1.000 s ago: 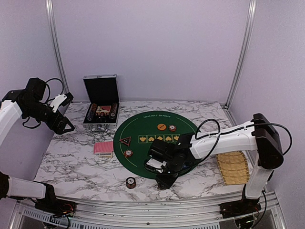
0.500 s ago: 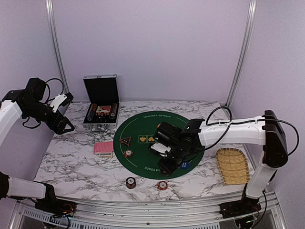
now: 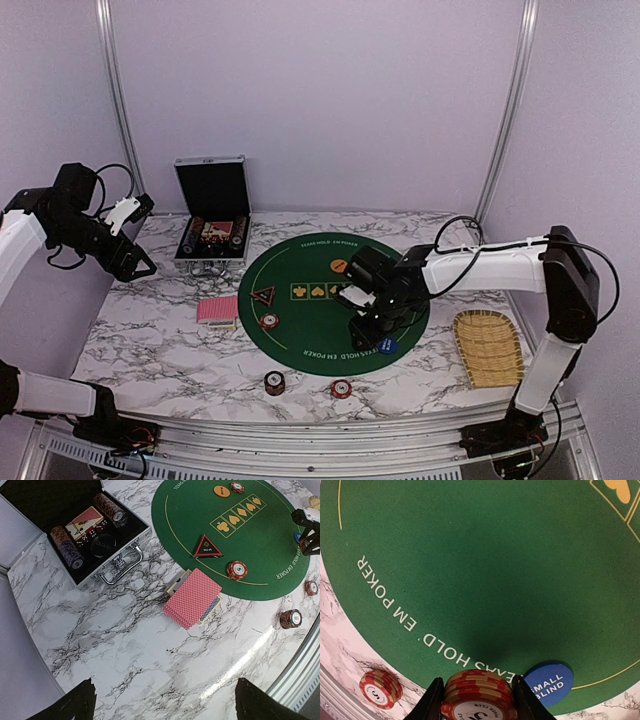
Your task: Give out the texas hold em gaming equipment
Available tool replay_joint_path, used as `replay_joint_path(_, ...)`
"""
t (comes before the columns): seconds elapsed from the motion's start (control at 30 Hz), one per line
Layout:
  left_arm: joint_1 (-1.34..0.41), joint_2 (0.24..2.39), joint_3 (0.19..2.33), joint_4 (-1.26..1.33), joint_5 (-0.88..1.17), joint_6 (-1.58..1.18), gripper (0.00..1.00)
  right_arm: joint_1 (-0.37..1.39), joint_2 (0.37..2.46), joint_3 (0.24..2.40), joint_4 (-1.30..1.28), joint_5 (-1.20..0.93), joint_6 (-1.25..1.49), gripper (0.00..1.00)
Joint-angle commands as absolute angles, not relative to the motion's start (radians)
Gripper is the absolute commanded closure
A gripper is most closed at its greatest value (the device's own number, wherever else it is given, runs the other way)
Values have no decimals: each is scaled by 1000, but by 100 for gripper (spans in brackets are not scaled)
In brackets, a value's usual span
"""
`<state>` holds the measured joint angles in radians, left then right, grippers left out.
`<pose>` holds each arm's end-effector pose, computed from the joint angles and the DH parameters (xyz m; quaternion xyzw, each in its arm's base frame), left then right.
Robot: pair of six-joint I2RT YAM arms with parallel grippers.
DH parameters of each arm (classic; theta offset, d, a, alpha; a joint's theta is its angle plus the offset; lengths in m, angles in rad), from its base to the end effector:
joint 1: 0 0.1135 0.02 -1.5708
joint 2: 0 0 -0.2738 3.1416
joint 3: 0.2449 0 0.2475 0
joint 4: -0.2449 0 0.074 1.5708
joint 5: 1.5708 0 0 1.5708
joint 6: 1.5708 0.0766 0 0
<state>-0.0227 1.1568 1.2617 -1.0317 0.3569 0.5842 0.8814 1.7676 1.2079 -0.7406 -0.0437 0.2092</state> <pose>0.2292 -0.0320 0.3324 0.3326 0.8741 -0.0755 0.3459 0.2195 0.2715 0.1603 -0.3295 0.9342 0.0884 0.1040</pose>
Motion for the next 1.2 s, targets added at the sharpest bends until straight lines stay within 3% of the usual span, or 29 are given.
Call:
replay_joint_path(0.0, -23, 1144, 1282, -1068, 351, 589, 1, 873, 1790, 1195, -677, -60, 207, 74)
replay_joint_path(0.5, -24, 1143, 1284, -1067, 345, 591, 1, 854, 1813, 1137, -629, -70, 207, 73)
replay_joint_path(0.6, -23, 1143, 1282, -1068, 345, 594, 1, 854, 1815, 1130, -623, -76, 209, 68)
replay_joint_path(0.77, -23, 1143, 1280, -1069, 348, 591, 1, 855, 1817, 1130, -624, -77, 210, 52)
replay_joint_path(1.17, -24, 1143, 1281, -1069, 348, 592, 1, 855, 1752, 1250, -723, -17, 201, 49)
